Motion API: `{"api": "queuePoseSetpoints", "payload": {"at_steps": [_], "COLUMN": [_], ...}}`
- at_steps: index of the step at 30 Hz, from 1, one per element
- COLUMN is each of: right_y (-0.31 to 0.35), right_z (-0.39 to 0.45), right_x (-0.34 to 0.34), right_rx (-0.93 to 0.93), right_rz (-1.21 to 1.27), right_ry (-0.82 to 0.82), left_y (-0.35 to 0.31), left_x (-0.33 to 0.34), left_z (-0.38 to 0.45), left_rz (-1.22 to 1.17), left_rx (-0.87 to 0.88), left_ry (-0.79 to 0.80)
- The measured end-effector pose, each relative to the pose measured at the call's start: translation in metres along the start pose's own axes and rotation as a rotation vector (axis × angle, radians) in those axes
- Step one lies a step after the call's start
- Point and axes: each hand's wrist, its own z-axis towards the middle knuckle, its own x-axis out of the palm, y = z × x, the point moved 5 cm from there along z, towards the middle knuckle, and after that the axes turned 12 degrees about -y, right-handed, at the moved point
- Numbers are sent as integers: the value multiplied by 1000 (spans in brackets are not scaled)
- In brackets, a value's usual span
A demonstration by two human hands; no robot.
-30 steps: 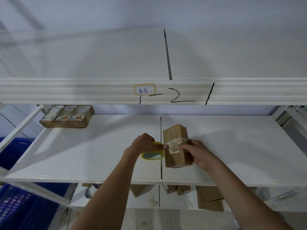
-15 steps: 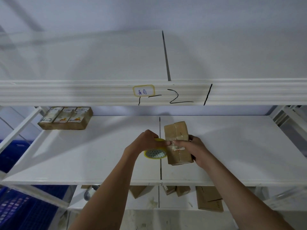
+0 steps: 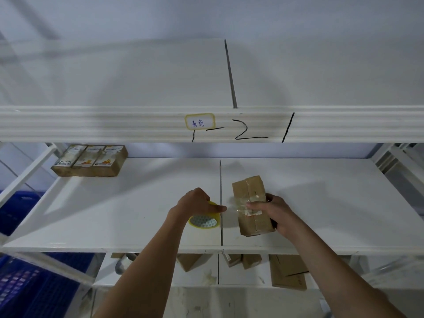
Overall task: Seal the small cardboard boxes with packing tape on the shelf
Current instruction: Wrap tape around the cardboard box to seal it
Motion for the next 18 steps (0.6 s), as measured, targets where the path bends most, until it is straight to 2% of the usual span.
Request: {"api": "queuePoseSetpoints", "payload": {"at_steps": [3,8,12,16,18], "right_y": [-18,-48,-56,-70,-74], "right_z": [6,19,29,41,45], "right_x": [-2,3,0,-5,-5], "right_rx": [60,152,172,109,75], "right_rz": [-12,-82,-138,-449,-526], "right_ry": [-20,-77,-144,-251,-269], "left_y": [0,-4,-7,-11,-12], "left_x": [9,27,35,42,43], "left_z": [-3,-4,-2,-3,-2], "left_rz": [5,153,128,65,53], "left_rx": [-32,-23,-29,-19,-17], "left_ry": [14,-13,-24,-6,-7]}}
